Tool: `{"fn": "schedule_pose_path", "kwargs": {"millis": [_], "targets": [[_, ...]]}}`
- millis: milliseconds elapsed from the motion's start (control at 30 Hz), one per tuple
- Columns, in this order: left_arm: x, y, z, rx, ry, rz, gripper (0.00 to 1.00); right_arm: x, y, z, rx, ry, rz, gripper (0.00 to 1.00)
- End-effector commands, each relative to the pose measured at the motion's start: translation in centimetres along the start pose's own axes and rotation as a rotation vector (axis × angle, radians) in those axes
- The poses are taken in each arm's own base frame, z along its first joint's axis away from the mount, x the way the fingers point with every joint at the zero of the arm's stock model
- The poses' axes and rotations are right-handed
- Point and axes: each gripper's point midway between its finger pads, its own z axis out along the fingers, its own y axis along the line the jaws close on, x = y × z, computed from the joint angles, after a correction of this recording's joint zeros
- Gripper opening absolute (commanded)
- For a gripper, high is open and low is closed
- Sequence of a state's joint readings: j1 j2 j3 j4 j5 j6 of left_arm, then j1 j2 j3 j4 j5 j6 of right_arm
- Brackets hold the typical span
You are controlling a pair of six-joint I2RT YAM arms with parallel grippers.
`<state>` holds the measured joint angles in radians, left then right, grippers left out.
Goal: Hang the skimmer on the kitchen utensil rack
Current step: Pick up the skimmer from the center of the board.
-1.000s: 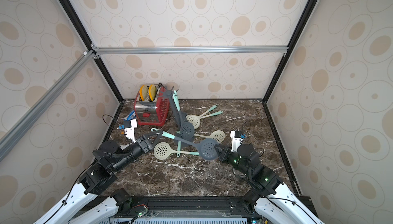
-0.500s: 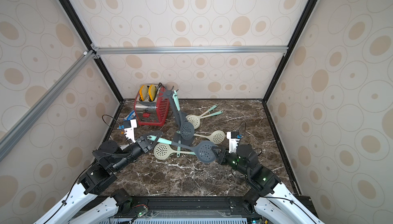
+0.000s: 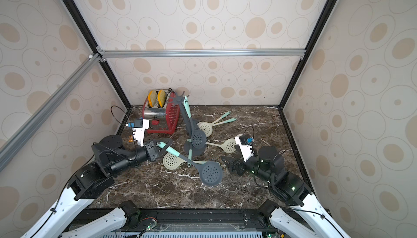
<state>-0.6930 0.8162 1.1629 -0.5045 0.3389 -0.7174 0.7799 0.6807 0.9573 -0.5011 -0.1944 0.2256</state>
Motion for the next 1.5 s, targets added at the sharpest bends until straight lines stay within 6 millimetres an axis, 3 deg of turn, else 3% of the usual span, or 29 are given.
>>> {"fn": "schedule_pose_path", "kwargs": {"millis": [0,100,200,333,467,667,867,1133,1233,1367,1467], "targets": [[1.7,-2.5,-0.5,0.108,0.147,0.143,0.0,-0.4,4.7,0.9,-0.261,0.011,-0.121,0.81],[1.4,-4.6,-1.3,0.187,0.175,0.214,0.0,-2.8,8.2,1.4,-0.453,-0.06,-0.055,0.75],[0.8,-6.8,-2.3,0.28,0.172,0.273,0.0,-4.6,10.4,2.0,-0.58,-0.089,0.026,0.69],[0.6,-8.5,-3.2,0.355,0.174,0.316,0.0,-5.5,13.3,3.7,-0.672,-0.085,0.09,0.66],[0.5,-8.9,-3.6,0.372,0.174,0.33,0.0,-6.2,15.1,5.3,-0.728,-0.086,0.159,0.59],[0.7,-8.7,-3.6,0.364,0.181,0.331,0.0,-7.6,17.1,5.7,-0.789,-0.114,0.175,0.55],[0.8,-8.9,-3.7,0.37,0.193,0.343,0.0,-7.6,18.7,5.7,-0.839,-0.097,0.174,0.54],[1.1,-8.8,-3.8,0.37,0.204,0.345,0.0,-9.2,14.4,3.7,-0.595,-0.275,0.184,0.6],[1.1,-8.7,-3.7,0.368,0.204,0.346,0.0,-9.1,16.4,2.6,-0.72,-0.24,0.138,0.6],[1.0,-8.8,-3.7,0.376,0.2,0.347,0.0,-7.9,19.9,3.0,-0.88,-0.131,0.105,0.63],[0.9,-9.0,-3.8,0.379,0.196,0.347,0.0,-7.4,20.4,3.8,-0.876,-0.111,0.093,0.61]]}}
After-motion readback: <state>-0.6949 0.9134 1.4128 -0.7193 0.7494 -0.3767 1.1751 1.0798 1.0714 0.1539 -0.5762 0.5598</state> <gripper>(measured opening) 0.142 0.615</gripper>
